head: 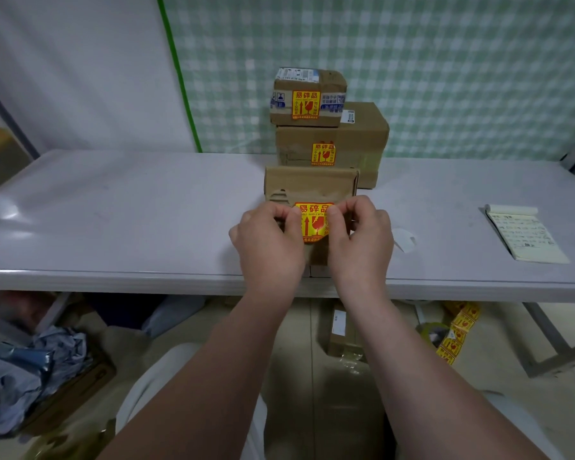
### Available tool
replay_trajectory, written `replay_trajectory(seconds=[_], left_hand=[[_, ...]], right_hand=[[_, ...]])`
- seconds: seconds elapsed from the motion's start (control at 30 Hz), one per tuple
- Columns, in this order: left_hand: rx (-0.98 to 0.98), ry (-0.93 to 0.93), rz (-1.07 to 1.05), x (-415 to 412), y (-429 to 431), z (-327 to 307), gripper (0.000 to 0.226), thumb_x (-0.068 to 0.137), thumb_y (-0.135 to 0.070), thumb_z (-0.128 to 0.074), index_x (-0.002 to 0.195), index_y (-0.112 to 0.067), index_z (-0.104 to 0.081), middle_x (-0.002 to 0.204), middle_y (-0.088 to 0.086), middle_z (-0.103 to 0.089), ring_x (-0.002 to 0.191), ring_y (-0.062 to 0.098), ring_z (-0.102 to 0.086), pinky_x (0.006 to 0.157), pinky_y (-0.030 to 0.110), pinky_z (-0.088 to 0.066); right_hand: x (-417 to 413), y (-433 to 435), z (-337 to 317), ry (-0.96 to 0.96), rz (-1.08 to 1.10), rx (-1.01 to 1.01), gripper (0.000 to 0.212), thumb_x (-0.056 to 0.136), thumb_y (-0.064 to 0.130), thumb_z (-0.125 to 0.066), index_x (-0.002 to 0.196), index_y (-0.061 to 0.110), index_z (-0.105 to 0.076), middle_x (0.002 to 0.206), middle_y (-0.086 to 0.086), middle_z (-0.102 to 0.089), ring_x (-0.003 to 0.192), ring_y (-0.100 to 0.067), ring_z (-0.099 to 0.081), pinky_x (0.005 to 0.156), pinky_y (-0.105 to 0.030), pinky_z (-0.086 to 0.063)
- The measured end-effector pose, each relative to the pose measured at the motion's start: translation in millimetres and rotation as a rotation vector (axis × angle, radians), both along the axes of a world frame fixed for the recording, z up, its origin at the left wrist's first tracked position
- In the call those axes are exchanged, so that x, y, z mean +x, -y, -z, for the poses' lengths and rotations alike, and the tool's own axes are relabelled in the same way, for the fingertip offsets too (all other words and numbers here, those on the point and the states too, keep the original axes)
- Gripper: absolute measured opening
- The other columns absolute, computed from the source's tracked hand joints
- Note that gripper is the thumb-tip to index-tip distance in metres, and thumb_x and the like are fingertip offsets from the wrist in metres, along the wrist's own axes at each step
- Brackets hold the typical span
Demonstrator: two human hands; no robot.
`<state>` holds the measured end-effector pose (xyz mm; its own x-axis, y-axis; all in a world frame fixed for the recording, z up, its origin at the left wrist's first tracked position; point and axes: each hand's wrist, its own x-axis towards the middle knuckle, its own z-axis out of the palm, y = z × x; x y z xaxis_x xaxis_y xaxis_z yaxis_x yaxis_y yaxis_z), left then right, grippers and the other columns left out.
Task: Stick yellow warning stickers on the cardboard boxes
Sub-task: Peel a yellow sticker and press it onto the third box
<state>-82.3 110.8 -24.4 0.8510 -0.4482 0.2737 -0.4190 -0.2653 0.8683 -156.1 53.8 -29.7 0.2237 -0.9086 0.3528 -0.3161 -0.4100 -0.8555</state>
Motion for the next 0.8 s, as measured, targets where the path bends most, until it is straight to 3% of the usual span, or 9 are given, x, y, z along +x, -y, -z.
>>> replay_trajectory(seconds=[0.1,0.17,0.27,0.4,0.53,0.8], left_hand=[[0.020,-0.016,-0.024,-3.5,-0.6,-1.8,0.013,0.091,-0.036,-0.053,0.084,-0.028,-0.060,0.094,-0.005,-0.066,0.104,0.019,-0.050,0.067,0.009,-0.029],[0.020,-0.023,-0.034,-5.4,-1.1,-1.9,0.013,0.092,-0.036,-0.053,0.086,-0.027,-0.061,0.096,-0.005,-0.066,0.105,0.017,-0.046,0.064,0.003,-0.025],[0.025,-0.034,-0.036,-7.6,-0.8,-1.8,0.011,0.091,-0.037,-0.053,0.084,-0.029,-0.057,0.097,-0.004,-0.065,0.103,0.014,-0.042,0.064,0.007,-0.026],[0.032,-0.018,-0.063,-8.3,-0.2,-2.4,0.011,0.091,-0.037,-0.053,0.082,-0.030,-0.055,0.096,-0.004,-0.065,0.103,0.014,-0.042,0.065,-0.007,-0.021],[0.030,-0.005,-0.074,-9.3,0.7,-0.6,0.012,0.090,-0.037,-0.054,0.081,-0.030,-0.054,0.095,-0.004,-0.065,0.100,0.011,-0.038,0.065,0.010,-0.023],[0.041,0.024,-0.098,-10.8,2.4,0.8,0.014,0.090,-0.039,-0.054,0.080,-0.030,-0.052,0.094,-0.004,-0.066,0.097,0.011,-0.035,0.075,0.024,-0.029]], right_hand=[[1.9,-1.7,2.5,0.005,0.019,-0.009,0.008,0.092,0.029,-0.055,0.085,0.031,-0.051,0.096,-0.003,-0.053,0.077,0.000,-0.048,0.059,-0.006,-0.035],[2.9,-2.7,3.0,0.008,0.031,-0.015,0.009,0.092,0.028,-0.055,0.085,0.030,-0.051,0.095,-0.003,-0.052,0.076,0.001,-0.047,0.060,-0.003,-0.035],[4.0,-4.0,3.4,0.015,0.047,-0.020,0.008,0.092,0.027,-0.055,0.085,0.029,-0.051,0.095,-0.002,-0.051,0.075,-0.004,-0.047,0.063,0.000,-0.034],[5.1,-5.9,3.9,0.006,0.066,-0.034,0.007,0.092,0.027,-0.055,0.086,0.027,-0.051,0.095,-0.001,-0.049,0.080,-0.009,-0.049,0.061,-0.002,-0.035],[5.8,-7.1,4.1,-0.015,0.095,-0.057,0.008,0.092,0.028,-0.054,0.086,0.028,-0.049,0.094,0.002,-0.046,0.083,-0.012,-0.050,0.057,-0.007,-0.035],[5.6,-7.4,7.4,-0.030,0.117,-0.069,0.007,0.092,0.030,-0.055,0.088,0.026,-0.051,0.095,0.002,-0.049,0.087,-0.015,-0.052,0.059,-0.012,-0.035]])
